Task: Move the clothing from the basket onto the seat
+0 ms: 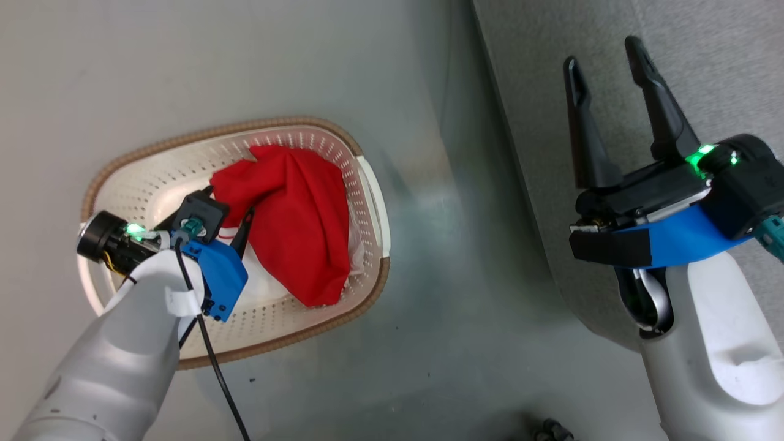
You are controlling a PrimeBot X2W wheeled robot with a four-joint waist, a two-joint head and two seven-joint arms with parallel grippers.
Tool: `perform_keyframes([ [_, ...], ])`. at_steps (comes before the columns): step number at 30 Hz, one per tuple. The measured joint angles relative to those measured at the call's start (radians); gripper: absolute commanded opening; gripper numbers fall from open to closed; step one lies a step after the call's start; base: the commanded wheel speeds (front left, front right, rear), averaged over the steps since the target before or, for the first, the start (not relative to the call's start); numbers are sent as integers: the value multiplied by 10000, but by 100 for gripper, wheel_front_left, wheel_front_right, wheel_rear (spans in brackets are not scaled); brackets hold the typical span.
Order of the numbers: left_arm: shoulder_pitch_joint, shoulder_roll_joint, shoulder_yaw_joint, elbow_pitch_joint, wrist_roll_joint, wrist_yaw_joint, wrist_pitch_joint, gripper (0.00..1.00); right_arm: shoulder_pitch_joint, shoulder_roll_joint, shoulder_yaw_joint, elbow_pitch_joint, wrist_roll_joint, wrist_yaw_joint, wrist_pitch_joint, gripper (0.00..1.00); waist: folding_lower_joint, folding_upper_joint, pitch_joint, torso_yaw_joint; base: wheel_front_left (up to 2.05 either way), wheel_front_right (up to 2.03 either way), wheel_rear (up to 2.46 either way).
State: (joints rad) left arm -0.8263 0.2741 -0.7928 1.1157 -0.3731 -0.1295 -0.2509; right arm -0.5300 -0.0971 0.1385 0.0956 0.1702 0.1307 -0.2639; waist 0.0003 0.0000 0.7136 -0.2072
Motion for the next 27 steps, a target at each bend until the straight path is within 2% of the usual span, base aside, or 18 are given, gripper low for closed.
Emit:
perform_keyframes([
  [10,-1162,182,-1160,723,-533,0,399,100,-474,-44,4,-293,-35,0,0,100,-1,0,1456,-86,0,0,0],
  [27,-2499,332,-1764,1335,-1315,0,646,100,-759,-92,90,-905,-109,0,0,100,-1,0,3058,-194,0,0,0],
])
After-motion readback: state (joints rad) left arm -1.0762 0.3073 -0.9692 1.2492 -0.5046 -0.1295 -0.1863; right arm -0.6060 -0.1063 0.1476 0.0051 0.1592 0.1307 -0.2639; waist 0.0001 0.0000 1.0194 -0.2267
